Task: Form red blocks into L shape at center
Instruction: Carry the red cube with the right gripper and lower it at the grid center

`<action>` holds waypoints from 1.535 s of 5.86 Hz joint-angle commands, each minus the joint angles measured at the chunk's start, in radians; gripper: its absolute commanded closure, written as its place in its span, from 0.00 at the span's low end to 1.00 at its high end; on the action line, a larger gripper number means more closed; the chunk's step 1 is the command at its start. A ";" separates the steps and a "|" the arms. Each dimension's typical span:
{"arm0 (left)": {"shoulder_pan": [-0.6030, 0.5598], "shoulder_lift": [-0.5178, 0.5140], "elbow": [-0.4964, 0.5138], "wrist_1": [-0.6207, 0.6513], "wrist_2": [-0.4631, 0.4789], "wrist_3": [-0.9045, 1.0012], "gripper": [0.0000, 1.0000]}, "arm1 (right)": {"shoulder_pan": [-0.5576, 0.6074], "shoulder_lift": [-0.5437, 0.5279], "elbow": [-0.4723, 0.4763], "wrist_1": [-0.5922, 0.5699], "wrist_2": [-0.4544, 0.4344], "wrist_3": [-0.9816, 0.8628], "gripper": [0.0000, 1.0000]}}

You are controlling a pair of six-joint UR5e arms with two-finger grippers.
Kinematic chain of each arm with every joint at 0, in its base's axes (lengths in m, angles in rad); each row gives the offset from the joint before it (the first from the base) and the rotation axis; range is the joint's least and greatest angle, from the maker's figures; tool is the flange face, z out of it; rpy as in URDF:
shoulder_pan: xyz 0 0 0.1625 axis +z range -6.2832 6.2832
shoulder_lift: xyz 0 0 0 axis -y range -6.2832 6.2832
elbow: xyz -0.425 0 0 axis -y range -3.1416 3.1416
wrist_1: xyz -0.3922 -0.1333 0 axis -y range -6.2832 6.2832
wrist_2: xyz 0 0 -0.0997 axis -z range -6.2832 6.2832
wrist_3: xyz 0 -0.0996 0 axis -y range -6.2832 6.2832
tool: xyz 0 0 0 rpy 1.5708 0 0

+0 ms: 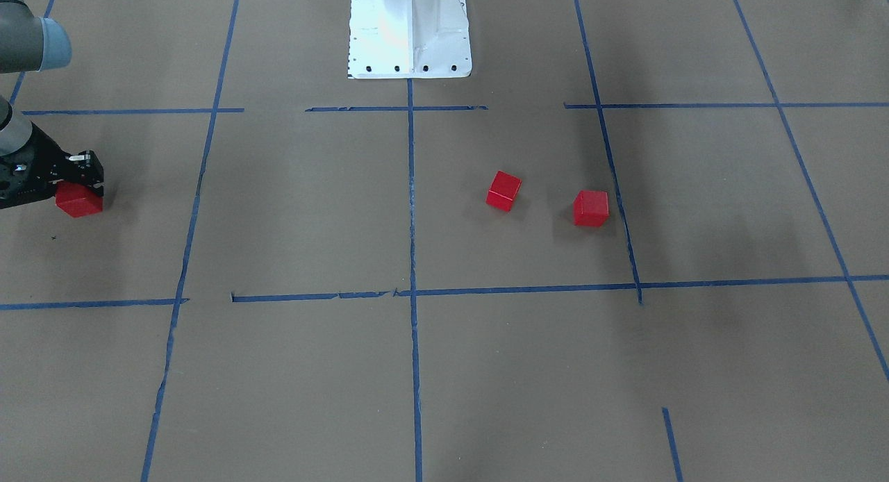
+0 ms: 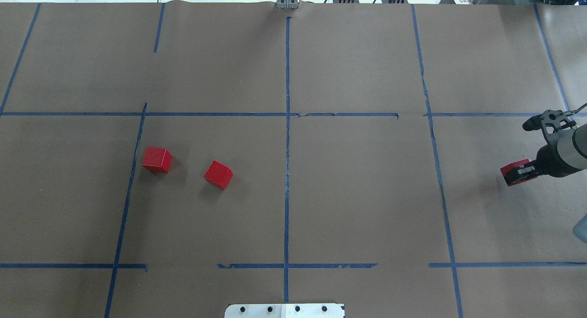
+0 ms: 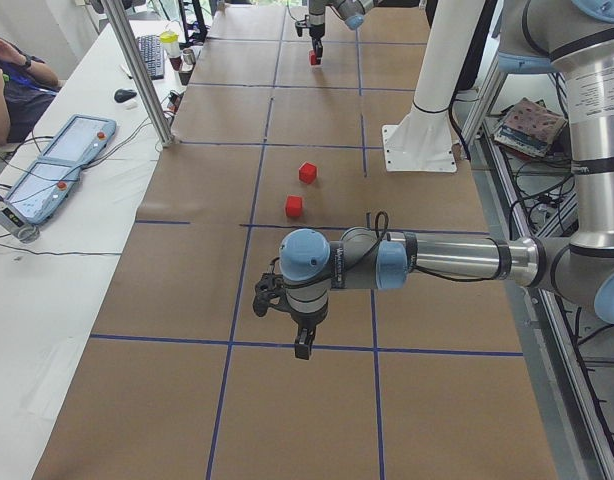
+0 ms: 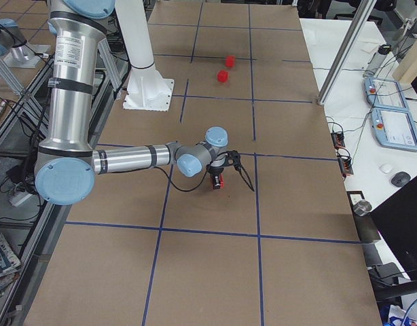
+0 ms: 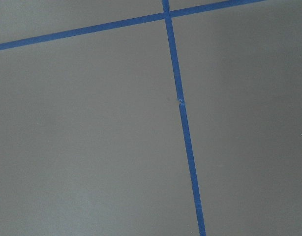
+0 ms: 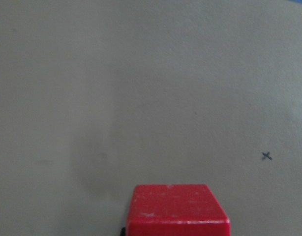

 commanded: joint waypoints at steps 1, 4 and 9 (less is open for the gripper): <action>0.000 -0.001 -0.002 -0.002 0.000 0.000 0.00 | -0.045 0.154 0.087 -0.171 -0.002 0.139 0.80; 0.000 -0.001 -0.002 -0.004 0.000 0.000 0.00 | -0.305 0.660 0.025 -0.544 -0.173 0.514 0.82; 0.000 -0.001 -0.002 -0.005 0.000 0.000 0.00 | -0.501 0.929 -0.267 -0.475 -0.343 0.745 0.82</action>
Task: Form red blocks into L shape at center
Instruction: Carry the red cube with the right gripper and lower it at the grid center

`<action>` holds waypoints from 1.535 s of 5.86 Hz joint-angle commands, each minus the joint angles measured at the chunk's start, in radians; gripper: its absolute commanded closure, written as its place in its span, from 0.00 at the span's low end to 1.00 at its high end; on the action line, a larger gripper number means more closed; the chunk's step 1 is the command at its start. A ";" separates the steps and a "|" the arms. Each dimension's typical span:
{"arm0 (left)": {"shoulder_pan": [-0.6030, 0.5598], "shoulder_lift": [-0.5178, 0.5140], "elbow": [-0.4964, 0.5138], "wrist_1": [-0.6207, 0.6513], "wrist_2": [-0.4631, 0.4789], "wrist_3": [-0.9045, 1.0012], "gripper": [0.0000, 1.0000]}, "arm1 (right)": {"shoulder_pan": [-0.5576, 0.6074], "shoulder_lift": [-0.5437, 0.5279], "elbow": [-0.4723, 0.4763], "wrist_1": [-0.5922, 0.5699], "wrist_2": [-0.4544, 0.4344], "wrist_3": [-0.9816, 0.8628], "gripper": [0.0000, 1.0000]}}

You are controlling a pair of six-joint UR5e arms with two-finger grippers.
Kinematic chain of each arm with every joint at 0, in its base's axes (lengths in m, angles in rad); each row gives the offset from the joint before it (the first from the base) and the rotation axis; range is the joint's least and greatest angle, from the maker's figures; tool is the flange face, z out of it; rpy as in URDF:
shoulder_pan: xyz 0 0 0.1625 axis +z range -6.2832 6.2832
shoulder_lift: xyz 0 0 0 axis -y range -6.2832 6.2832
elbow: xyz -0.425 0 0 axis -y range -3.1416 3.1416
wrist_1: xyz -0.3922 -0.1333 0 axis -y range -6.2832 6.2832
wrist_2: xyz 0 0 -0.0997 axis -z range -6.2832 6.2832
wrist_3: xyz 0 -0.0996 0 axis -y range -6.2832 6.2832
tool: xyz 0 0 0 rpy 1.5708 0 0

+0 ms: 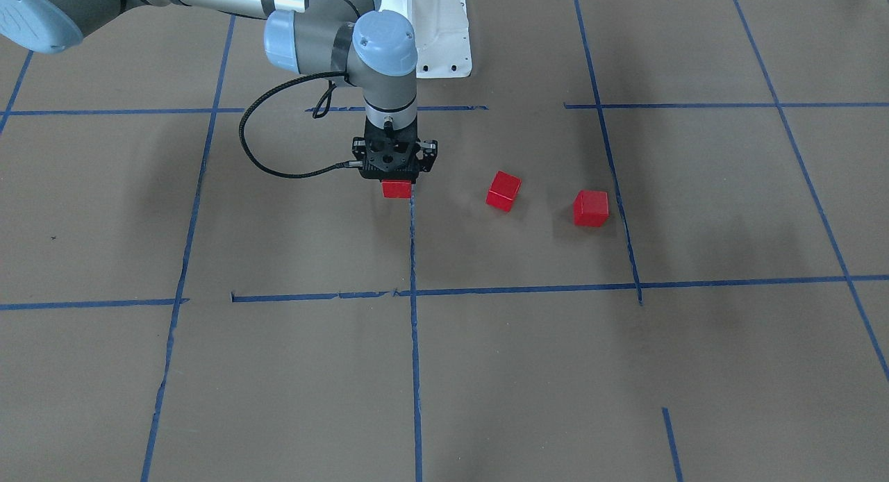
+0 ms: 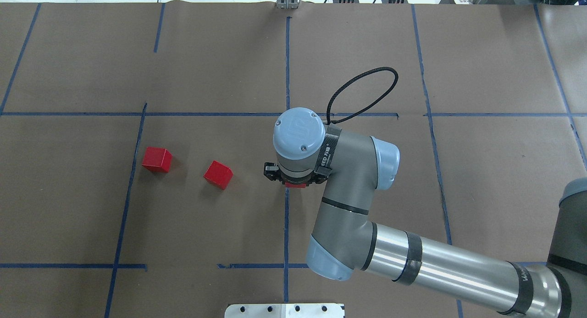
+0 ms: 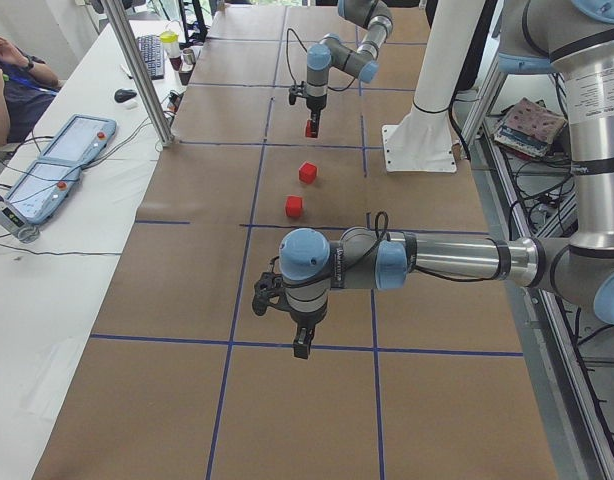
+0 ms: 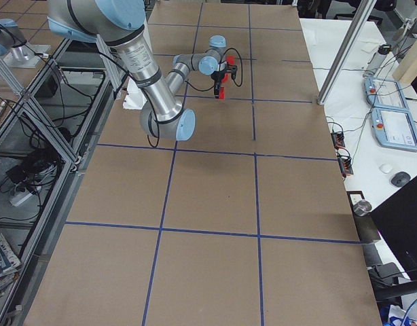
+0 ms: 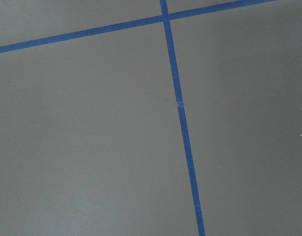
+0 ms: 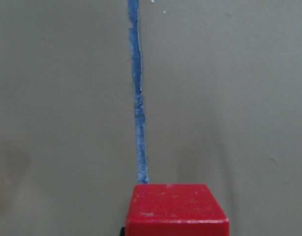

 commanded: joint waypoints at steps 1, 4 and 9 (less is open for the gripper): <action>0.000 0.000 0.000 0.000 0.000 0.002 0.00 | -0.022 0.006 -0.033 0.021 -0.013 0.001 0.81; 0.000 0.000 0.000 0.002 0.000 0.000 0.00 | -0.023 0.017 -0.033 0.023 -0.013 -0.005 0.81; 0.000 0.000 0.000 0.002 0.000 0.000 0.00 | -0.032 0.017 -0.080 0.088 -0.018 -0.008 0.78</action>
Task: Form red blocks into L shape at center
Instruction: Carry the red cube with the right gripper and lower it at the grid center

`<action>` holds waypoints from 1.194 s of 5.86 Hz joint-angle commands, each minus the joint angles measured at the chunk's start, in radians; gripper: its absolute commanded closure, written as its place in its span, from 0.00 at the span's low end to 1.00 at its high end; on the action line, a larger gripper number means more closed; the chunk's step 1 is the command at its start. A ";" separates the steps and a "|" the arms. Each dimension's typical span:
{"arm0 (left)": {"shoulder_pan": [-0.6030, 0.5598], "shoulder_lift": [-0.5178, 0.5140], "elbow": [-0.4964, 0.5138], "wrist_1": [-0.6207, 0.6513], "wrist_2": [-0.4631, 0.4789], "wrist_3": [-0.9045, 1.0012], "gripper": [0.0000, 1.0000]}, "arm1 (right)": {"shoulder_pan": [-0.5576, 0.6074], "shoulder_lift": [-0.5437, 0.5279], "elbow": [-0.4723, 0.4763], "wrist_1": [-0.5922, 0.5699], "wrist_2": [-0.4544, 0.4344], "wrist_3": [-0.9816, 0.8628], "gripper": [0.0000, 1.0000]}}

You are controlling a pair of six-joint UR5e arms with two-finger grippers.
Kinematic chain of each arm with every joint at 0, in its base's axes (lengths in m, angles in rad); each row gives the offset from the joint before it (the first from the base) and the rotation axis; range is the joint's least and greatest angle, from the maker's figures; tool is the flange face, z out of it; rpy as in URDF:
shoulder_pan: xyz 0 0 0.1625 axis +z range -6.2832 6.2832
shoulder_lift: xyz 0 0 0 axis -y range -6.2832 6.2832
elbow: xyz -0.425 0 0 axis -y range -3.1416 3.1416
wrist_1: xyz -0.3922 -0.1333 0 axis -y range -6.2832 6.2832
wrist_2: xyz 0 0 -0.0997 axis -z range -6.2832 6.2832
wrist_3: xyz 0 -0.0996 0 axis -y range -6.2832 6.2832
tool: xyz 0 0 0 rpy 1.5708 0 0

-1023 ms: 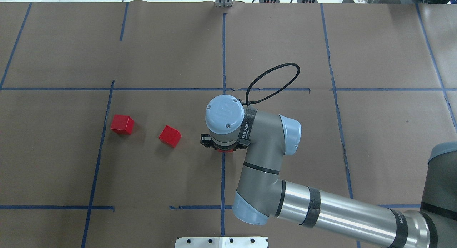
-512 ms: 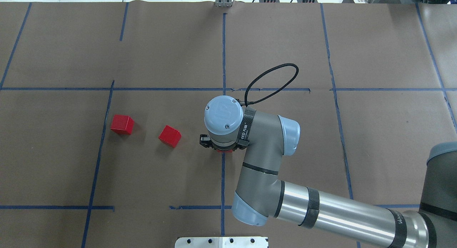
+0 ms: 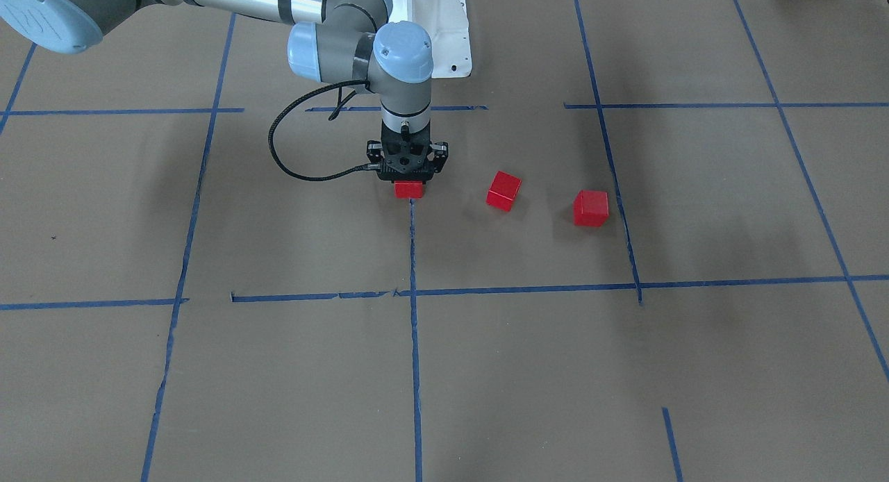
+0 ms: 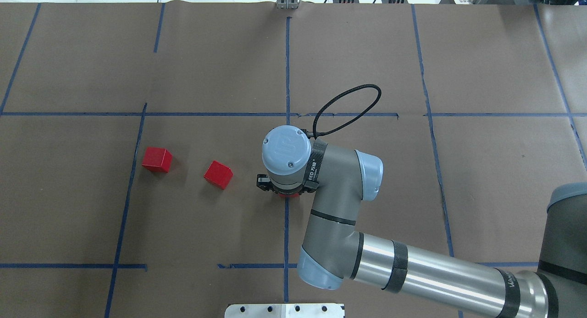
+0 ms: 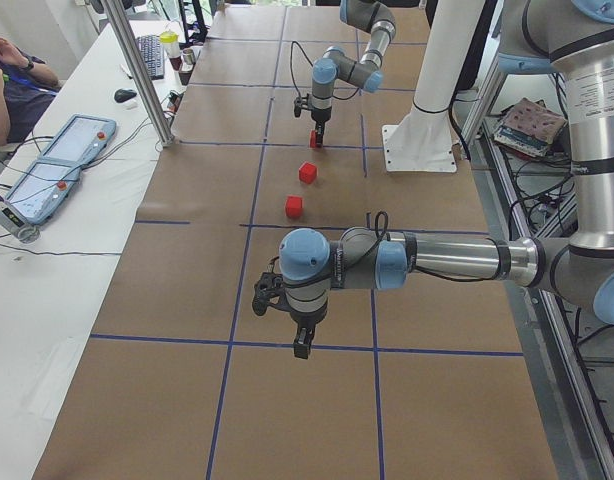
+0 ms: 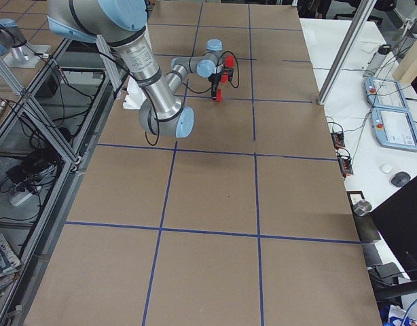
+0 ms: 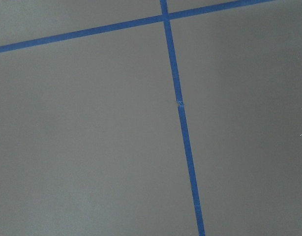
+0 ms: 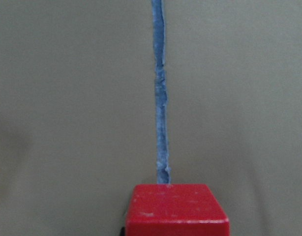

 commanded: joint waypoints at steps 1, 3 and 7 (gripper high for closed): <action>0.000 0.000 0.000 0.002 0.000 -0.001 0.00 | 0.000 0.000 -0.014 0.033 0.000 -0.020 0.75; 0.000 0.000 0.000 0.002 0.000 -0.001 0.00 | -0.004 -0.002 -0.014 0.032 -0.002 -0.025 0.02; 0.000 0.000 -0.002 -0.003 0.000 -0.001 0.00 | 0.050 0.009 0.091 -0.043 0.021 -0.069 0.01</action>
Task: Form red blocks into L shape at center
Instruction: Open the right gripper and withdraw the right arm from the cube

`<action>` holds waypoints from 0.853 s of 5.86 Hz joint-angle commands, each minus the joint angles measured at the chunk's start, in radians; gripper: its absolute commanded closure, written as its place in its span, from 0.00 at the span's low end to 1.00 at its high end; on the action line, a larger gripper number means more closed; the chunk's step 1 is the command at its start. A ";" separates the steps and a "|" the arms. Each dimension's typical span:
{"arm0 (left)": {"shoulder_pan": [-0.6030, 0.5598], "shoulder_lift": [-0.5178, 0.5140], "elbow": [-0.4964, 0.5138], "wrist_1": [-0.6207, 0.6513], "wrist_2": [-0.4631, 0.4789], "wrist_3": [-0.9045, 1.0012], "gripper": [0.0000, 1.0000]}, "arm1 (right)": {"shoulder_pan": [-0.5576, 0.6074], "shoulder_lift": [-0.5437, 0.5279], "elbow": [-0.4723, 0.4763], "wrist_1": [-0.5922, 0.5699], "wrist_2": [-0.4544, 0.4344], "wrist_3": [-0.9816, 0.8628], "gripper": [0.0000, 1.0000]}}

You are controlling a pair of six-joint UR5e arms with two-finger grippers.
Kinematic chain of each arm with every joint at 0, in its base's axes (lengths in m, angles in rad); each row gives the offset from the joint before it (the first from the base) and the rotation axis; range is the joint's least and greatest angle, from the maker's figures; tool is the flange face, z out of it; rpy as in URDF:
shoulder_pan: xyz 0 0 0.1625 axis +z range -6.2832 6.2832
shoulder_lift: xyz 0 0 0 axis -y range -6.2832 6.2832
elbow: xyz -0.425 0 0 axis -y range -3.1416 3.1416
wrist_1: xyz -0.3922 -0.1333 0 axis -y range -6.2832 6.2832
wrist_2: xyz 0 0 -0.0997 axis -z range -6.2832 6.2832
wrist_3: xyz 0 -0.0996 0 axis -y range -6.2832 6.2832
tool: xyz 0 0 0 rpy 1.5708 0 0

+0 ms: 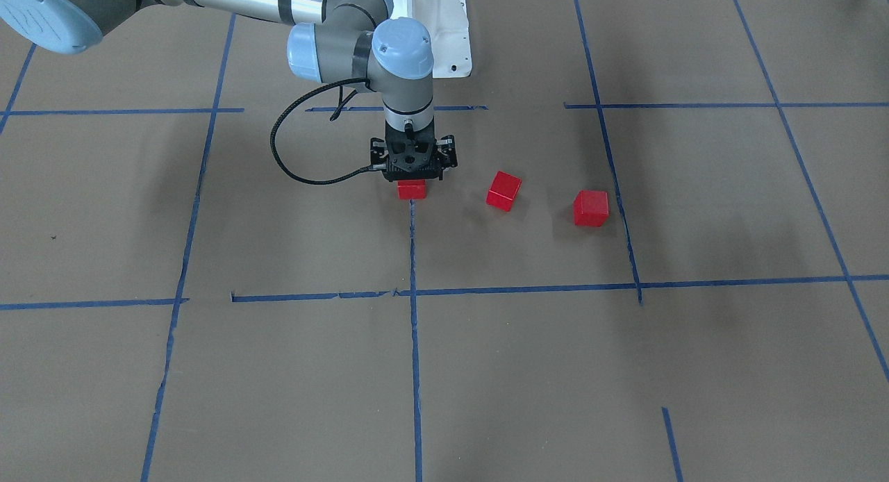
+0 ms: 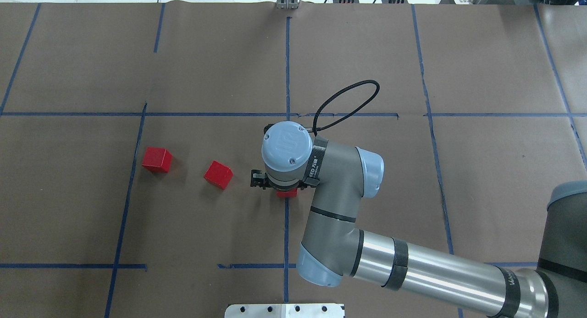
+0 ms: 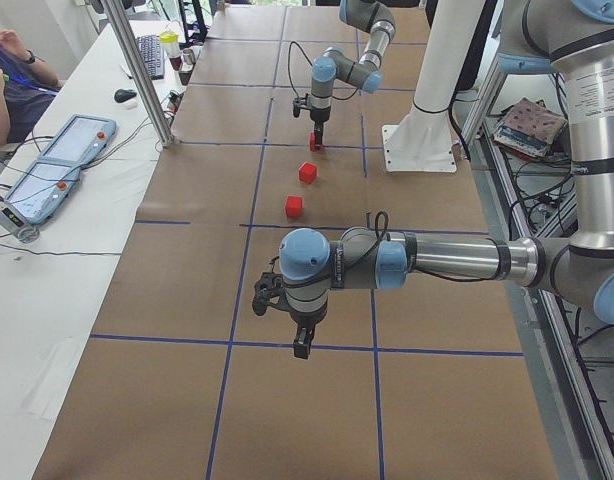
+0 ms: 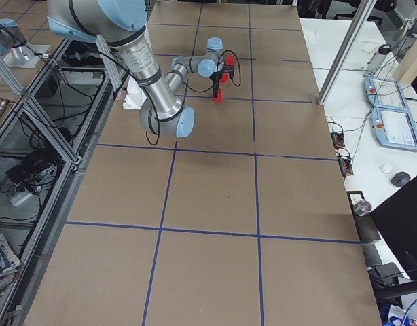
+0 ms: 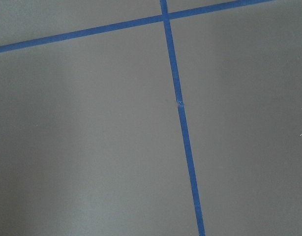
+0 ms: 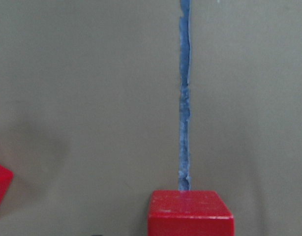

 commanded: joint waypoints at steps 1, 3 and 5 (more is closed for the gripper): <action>0.000 0.000 -0.015 0.000 0.000 0.001 0.00 | 0.099 0.002 0.128 -0.147 0.081 -0.097 0.01; 0.003 -0.020 -0.019 -0.015 0.000 -0.003 0.00 | 0.312 -0.041 0.154 -0.186 0.266 -0.284 0.01; 0.008 -0.080 -0.009 -0.189 -0.005 -0.009 0.00 | 0.525 -0.206 0.164 -0.186 0.368 -0.648 0.01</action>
